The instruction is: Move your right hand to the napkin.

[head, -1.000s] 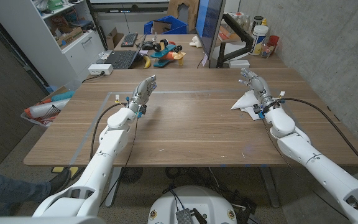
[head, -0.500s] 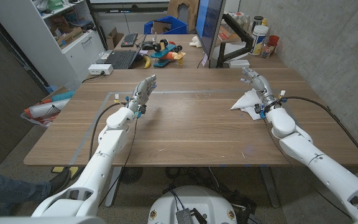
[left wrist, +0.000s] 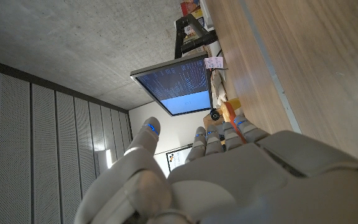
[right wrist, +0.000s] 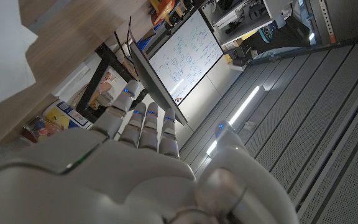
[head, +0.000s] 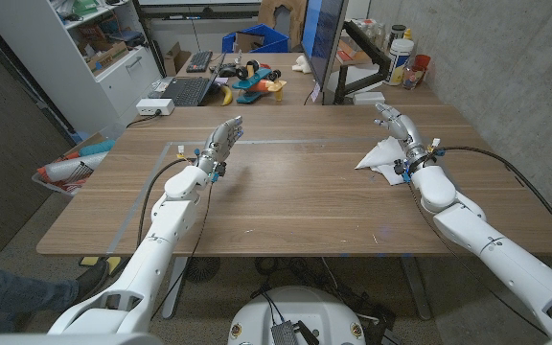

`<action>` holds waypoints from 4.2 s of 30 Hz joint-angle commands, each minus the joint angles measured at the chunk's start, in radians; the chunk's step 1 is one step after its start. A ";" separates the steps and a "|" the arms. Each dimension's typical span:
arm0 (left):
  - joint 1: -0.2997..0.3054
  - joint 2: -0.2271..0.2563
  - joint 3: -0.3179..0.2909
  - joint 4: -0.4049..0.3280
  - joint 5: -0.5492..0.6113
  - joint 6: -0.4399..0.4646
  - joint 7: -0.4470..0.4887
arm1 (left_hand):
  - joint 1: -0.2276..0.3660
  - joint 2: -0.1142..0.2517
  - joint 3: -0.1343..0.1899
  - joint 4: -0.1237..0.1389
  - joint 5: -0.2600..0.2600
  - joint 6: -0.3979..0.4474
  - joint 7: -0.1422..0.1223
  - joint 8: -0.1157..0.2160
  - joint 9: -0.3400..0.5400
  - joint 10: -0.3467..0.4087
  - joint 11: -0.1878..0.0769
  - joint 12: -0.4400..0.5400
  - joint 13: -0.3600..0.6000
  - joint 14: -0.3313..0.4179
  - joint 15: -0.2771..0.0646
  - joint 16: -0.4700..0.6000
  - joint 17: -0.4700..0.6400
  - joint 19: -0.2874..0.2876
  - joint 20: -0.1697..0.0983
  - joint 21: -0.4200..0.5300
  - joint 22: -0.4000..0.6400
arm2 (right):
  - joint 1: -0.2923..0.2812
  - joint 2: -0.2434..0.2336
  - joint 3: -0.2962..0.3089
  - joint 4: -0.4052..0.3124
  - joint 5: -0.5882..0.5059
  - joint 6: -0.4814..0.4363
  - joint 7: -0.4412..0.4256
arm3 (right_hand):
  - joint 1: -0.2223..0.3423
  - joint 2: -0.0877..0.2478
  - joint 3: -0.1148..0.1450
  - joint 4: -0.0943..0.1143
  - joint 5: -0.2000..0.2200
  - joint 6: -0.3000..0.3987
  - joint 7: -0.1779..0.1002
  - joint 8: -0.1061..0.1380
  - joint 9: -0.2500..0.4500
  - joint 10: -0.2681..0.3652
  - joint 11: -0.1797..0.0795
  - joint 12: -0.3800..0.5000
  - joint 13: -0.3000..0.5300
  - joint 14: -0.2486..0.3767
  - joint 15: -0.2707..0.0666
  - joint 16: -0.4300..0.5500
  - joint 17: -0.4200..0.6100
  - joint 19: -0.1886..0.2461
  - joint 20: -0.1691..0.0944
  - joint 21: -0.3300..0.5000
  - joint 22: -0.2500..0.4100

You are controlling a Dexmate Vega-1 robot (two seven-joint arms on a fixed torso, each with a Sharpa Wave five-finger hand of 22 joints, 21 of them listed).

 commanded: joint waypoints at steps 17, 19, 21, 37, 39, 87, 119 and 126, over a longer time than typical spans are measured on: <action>0.011 0.005 0.014 -0.029 0.006 0.006 0.006 | 0.015 -0.002 0.004 0.002 0.004 0.006 -0.001 -0.002 0.004 -0.003 -0.005 -0.002 0.003 -0.002 -0.006 -0.002 0.003 -0.010 0.012 -0.004 0.004 | -0.019 -0.060 -0.008 -0.077 -0.164 -0.102 -0.107 | 0.008 0.000 0.005 -0.010 0.007 0.016 0.002 0.008 0.003 0.010 0.005 -0.004 0.002 -0.001 -0.011 -0.009 -0.005 -0.004 -0.003 -0.012 0.004; 0.012 0.004 0.015 -0.030 0.005 0.004 0.005 | 0.015 -0.003 0.004 0.002 0.005 0.006 -0.002 -0.002 0.004 -0.003 -0.006 -0.003 0.003 -0.002 -0.005 -0.002 0.003 -0.012 0.013 -0.005 0.004 | -0.020 -0.067 -0.010 -0.084 -0.182 -0.110 -0.115 | 0.008 0.000 0.005 -0.010 0.008 0.016 0.001 0.008 0.003 0.010 0.005 -0.005 0.002 -0.001 -0.011 -0.009 -0.006 -0.004 -0.003 -0.013 0.004; 0.012 0.004 0.017 -0.030 0.005 0.003 0.005 | 0.016 -0.003 0.004 0.002 0.005 0.005 -0.002 -0.002 0.004 -0.003 -0.006 -0.003 0.003 -0.003 -0.005 -0.002 0.003 -0.013 0.014 -0.005 0.004 | -0.024 -0.071 -0.010 -0.095 -0.195 -0.126 -0.126 | 0.008 0.000 0.005 -0.011 0.008 0.017 0.000 0.008 0.003 0.010 0.004 -0.005 0.003 -0.003 -0.011 -0.010 -0.007 -0.008 -0.003 -0.015 0.004; 0.011 -0.002 0.018 -0.018 -0.002 -0.007 0.003 | 0.018 -0.002 0.004 0.003 0.006 0.007 -0.006 -0.002 0.004 -0.001 -0.016 -0.003 0.003 -0.001 -0.014 -0.001 0.003 -0.019 0.031 -0.008 0.004 | -0.031 -0.104 -0.025 -0.150 -0.322 -0.232 -0.198 | 0.006 0.002 0.006 -0.012 0.014 0.013 -0.039 0.001 0.004 -0.020 -0.009 -0.021 0.003 0.011 -0.017 -0.007 -0.015 -0.039 0.011 -0.043 0.005; 0.012 -0.003 0.017 -0.015 -0.004 -0.009 0.002 | 0.018 -0.002 0.004 0.003 0.006 0.008 -0.008 -0.002 0.004 -0.001 -0.017 -0.003 0.003 0.000 -0.014 -0.001 0.002 -0.021 0.036 -0.009 0.004 | -0.029 -0.103 -0.028 -0.151 -0.336 -0.242 -0.209 | 0.005 0.003 0.007 -0.013 0.015 0.009 -0.041 -0.001 0.004 -0.033 -0.015 -0.027 0.003 0.019 -0.016 -0.004 -0.017 -0.040 0.013 -0.045 0.005; 0.008 -0.004 0.009 -0.002 0.000 -0.009 0.005 | 0.028 0.004 0.010 0.003 0.012 0.014 -0.026 -0.002 0.004 0.000 -0.025 -0.004 0.004 -0.003 -0.020 -0.003 0.002 -0.038 0.075 -0.012 0.006 | 0.027 -0.183 -0.115 -0.207 -0.536 -0.494 -0.188 | -0.003 0.012 0.011 -0.015 0.026 0.006 -0.077 -0.002 0.006 -0.013 -0.063 -0.023 0.005 0.014 0.010 -0.017 -0.040 -0.073 0.046 -0.075 0.007; 0.036 0.005 0.012 -0.045 -0.001 -0.003 0.022 | 0.031 0.005 0.011 0.004 0.015 0.012 -0.029 -0.003 0.005 -0.007 -0.027 -0.007 0.004 -0.009 -0.020 -0.003 0.002 -0.047 0.073 -0.011 0.006 | 0.025 -0.229 -0.152 -0.248 -0.629 -0.640 -0.151 | -0.010 0.018 0.014 -0.013 0.030 0.021 -0.089 0.001 0.006 -0.009 -0.075 -0.023 0.008 -0.018 0.004 -0.023 -0.044 -0.108 0.056 -0.083 0.007; 0.043 0.008 0.012 -0.052 -0.003 -0.002 0.027 | 0.033 0.008 0.012 0.005 0.016 0.009 -0.025 -0.004 0.005 -0.012 -0.021 -0.009 0.004 -0.012 -0.017 -0.004 0.002 -0.047 0.077 -0.010 0.006 | 0.036 -0.231 -0.169 -0.246 -0.652 -0.670 -0.136 | -0.011 0.018 0.014 -0.013 0.030 0.020 -0.092 0.000 0.006 -0.010 -0.075 -0.023 0.008 -0.022 -0.002 -0.023 -0.045 -0.112 0.058 -0.083 0.007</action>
